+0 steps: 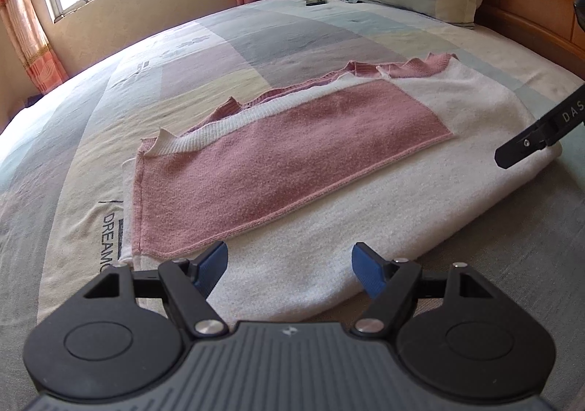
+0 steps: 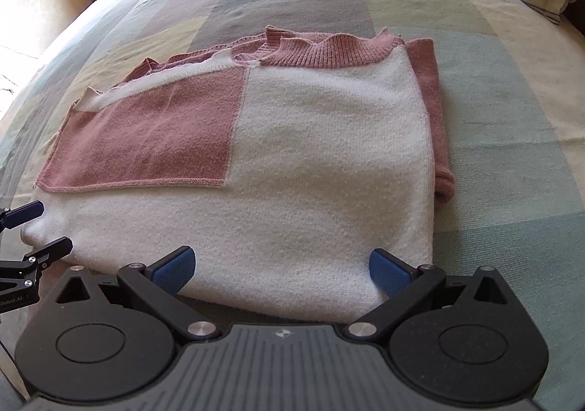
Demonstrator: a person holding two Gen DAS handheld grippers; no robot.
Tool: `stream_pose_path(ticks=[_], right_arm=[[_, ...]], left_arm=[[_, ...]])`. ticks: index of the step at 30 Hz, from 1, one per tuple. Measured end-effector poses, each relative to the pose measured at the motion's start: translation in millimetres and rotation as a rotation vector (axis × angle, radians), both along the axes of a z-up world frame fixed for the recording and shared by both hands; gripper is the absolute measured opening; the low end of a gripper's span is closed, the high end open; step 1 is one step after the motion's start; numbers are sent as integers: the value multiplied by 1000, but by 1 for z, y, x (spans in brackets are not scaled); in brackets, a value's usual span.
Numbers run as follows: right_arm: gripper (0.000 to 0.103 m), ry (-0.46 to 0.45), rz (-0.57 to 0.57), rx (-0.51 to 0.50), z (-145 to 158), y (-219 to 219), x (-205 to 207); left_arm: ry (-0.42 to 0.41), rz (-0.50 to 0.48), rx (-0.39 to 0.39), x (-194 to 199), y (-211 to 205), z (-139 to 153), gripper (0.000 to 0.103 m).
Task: Fold clothes
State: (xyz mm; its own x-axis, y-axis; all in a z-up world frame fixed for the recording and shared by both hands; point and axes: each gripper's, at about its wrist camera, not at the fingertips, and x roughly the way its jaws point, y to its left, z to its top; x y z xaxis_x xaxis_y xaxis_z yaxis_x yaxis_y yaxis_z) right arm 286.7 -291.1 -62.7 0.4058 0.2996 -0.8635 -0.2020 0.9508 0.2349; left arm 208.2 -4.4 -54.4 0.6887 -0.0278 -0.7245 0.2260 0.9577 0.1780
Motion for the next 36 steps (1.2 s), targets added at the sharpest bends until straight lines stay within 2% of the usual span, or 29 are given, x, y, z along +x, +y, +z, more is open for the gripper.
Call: stream_pose_path(ticks=[4, 11, 27, 36], right_arm=[[103, -34, 23, -25, 0, 6, -4], [103, -138, 91, -23, 4, 16, -17], [103, -327, 165, 17, 18, 21, -40], [103, -353, 222, -12, 18, 27, -47]], left_arm=[[-26, -22, 73, -5, -13, 2, 76], [3, -19, 138, -9, -29, 1, 76], [60, 76, 97, -6, -35, 4, 76], [77, 114, 87, -5, -35, 4, 76]])
